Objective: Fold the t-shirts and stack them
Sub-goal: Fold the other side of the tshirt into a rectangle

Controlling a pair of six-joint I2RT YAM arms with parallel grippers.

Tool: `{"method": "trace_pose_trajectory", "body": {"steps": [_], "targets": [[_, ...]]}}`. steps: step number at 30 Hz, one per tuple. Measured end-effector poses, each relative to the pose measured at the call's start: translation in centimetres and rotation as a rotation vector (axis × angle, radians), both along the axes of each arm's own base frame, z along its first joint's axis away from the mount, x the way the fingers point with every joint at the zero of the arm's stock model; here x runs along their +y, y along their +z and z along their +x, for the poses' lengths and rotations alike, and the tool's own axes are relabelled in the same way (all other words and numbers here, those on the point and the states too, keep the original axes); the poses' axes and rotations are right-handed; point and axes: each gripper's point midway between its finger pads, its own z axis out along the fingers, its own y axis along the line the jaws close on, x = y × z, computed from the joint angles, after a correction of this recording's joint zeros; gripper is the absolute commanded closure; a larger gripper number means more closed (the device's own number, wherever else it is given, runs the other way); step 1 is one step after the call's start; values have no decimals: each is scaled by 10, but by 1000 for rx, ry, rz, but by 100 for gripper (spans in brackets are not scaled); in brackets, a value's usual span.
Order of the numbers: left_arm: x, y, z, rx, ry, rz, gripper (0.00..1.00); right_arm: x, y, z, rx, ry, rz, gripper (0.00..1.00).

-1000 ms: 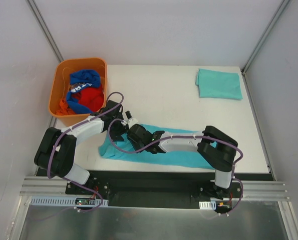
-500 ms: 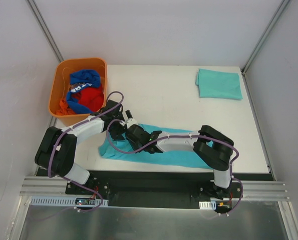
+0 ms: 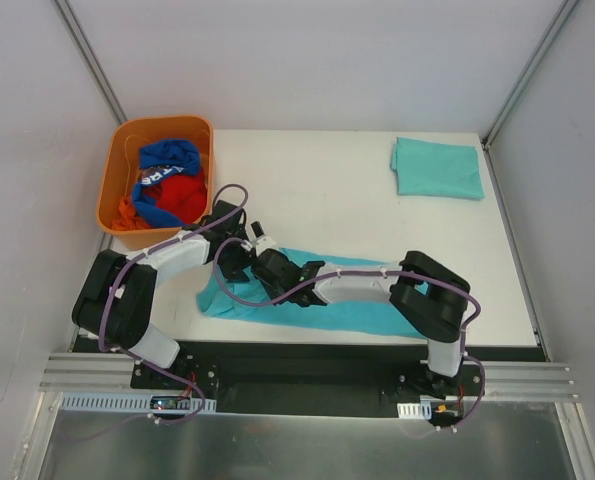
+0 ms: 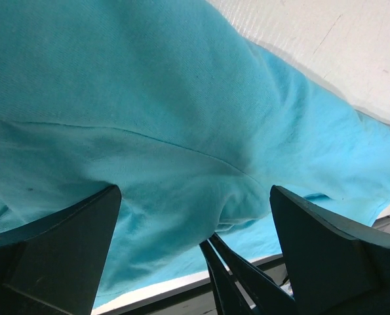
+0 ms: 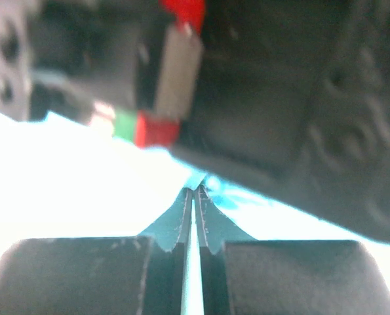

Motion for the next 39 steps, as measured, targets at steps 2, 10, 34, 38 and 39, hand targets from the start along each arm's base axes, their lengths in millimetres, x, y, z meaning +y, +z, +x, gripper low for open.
{"method": "trace_pose_trajectory", "body": {"steps": [2, 10, 34, 38, 39], "targets": [[0, 0, 0, -1, 0, 0, 1, -4, 2, -3, 4, 1, -7, 98], [-1, -2, 2, 0, 1, 1, 1, -15, 12, -16, 17, 22, -34, 96], [3, -3, 4, 1, 0, 6, 1, -51, 24, -45, 103, 79, -106, 96], [3, -3, 3, 0, -8, 7, 1, -57, 19, -50, 122, 86, -119, 96], [3, -3, 3, -1, -10, 8, 1, -59, 17, -51, 127, 87, -126, 97]]}}
